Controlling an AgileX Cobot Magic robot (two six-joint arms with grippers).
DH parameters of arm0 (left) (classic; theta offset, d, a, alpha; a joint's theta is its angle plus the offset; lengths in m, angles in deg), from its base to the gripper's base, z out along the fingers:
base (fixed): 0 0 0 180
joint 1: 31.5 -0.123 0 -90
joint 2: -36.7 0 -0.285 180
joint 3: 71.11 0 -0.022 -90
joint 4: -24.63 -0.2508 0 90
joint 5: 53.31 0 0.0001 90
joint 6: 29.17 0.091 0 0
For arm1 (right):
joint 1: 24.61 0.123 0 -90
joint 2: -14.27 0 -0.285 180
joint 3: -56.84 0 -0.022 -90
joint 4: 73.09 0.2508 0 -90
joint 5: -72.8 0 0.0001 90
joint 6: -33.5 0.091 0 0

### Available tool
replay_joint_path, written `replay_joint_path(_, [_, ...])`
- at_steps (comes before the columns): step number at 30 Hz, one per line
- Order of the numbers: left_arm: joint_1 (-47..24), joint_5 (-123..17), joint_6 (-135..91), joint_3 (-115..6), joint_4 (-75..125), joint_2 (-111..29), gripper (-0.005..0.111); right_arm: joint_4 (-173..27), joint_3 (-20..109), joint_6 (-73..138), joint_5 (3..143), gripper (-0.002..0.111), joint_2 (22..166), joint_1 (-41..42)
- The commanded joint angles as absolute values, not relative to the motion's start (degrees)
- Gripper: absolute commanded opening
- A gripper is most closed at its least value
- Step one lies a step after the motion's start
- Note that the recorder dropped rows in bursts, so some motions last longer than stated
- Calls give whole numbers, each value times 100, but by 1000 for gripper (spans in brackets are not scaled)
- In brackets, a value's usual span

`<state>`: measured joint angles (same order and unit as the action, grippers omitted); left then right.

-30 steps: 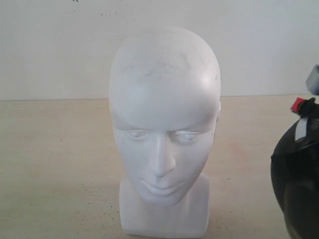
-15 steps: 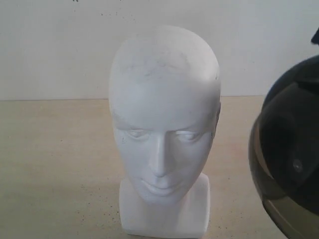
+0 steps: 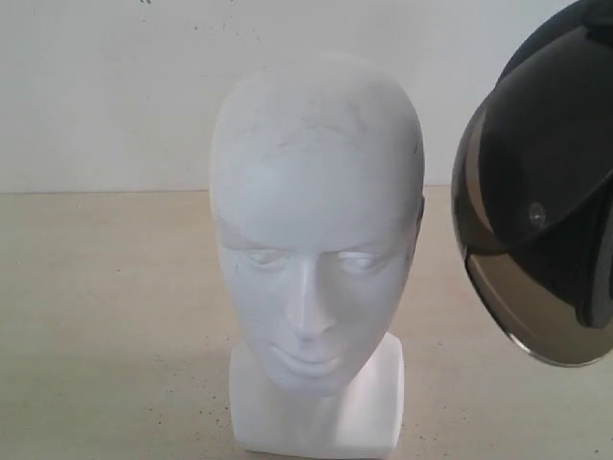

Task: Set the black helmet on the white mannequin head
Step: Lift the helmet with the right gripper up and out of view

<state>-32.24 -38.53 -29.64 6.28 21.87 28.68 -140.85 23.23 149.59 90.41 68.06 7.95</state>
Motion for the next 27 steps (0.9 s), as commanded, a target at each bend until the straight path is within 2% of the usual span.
replay_joint_path(1, [-3227,-3876,-2951,611,2232,2891,4,-14944,2657,15370,9478,0,6725,790])
replay_joint_path(10, [-3227,-3876,-2951,611,2232,2891,4,-15250,3353,15382,9324,0,6725,790])
replay_joint_path(19, [-3227,-3876,-2951,611,2232,2891,4,-14777,4085,15382,7830,0,6733,790])
replay_joint_path(27, [-3227,-3876,-2951,611,2232,2891,4,-13980,4880,15349,7216,0,6733,790])
